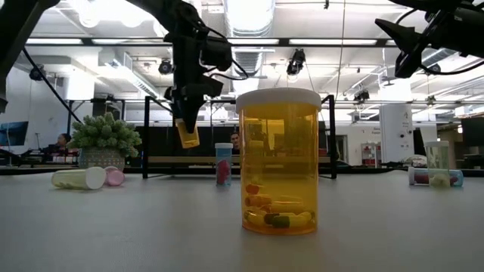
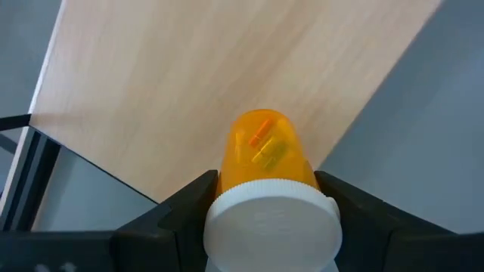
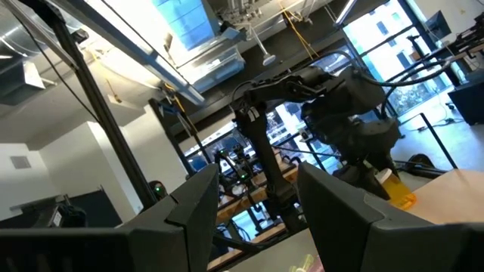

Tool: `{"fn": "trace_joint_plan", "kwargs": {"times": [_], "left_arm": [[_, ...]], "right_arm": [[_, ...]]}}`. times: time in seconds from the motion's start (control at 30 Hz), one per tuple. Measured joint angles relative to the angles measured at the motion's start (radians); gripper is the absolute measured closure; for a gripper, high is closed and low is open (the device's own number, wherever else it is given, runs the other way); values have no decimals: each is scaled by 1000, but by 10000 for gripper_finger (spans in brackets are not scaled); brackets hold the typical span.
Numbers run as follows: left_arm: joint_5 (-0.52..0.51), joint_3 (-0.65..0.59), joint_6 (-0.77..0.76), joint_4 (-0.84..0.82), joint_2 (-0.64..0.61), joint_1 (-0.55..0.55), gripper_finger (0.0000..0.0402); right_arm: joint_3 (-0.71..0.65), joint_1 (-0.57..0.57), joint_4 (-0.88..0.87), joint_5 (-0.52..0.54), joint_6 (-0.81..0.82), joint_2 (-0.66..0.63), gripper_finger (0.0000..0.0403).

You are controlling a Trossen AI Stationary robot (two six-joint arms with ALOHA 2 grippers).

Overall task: Pick and place medicine bottles onto shelf by color
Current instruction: Put the top orange pill bottle on the shelf

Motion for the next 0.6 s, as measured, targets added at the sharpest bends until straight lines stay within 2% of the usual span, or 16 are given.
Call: {"fn": "trace_joint_plan", "kwargs": {"times": [0.6], "left_arm": [[21, -7, 20, -32, 28, 17, 208]], "right_arm": [[0, 0, 0, 0, 0, 0, 232]]}}
